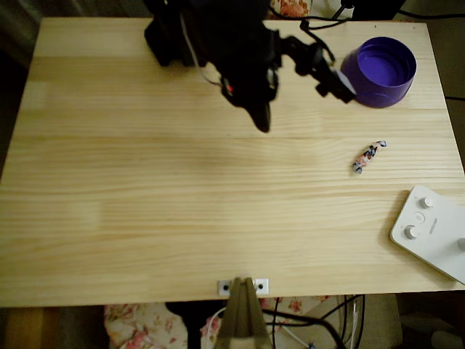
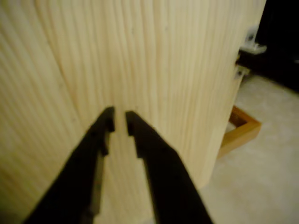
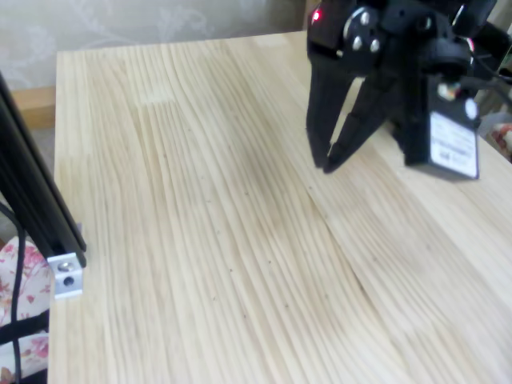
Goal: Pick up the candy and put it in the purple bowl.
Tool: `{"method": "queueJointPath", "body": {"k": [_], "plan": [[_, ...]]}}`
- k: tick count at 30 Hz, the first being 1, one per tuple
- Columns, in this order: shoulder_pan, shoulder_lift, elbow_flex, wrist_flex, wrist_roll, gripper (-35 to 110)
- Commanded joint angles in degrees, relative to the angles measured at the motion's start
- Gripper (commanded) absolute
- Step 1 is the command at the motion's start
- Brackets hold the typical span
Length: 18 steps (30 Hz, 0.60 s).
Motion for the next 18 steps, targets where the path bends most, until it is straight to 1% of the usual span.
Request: {"method": "queueJointPath", "body": {"k": [1, 11, 18], "plan": [[-3.08, -3.16, -10.11, -1.67, -1.32, 4], [-11.16, -18.46, -27.16, -0.7, -0.53, 11], [-14.24, -26.63, -33.84, 0.09, -0.53, 15]]}}
